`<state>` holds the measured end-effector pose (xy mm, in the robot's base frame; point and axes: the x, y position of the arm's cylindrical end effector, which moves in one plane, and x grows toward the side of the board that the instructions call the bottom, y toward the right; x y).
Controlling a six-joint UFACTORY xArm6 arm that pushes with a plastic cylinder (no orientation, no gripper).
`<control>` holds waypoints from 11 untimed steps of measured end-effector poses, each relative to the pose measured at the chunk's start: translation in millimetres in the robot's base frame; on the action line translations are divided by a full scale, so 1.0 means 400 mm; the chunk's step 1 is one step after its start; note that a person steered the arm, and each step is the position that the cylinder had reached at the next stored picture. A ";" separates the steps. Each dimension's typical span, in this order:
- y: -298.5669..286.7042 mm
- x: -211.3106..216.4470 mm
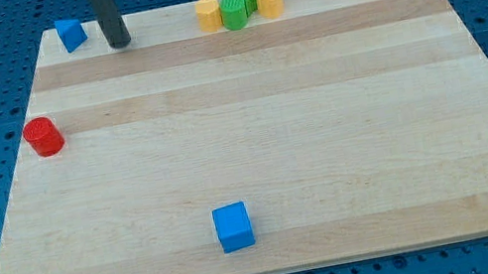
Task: Separate the green circle and yellow hexagon
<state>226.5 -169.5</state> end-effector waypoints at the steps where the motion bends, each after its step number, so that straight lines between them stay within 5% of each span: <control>1: 0.120 -0.072; 7: 0.406 0.002; 10: 0.388 0.183; 11: 0.334 0.136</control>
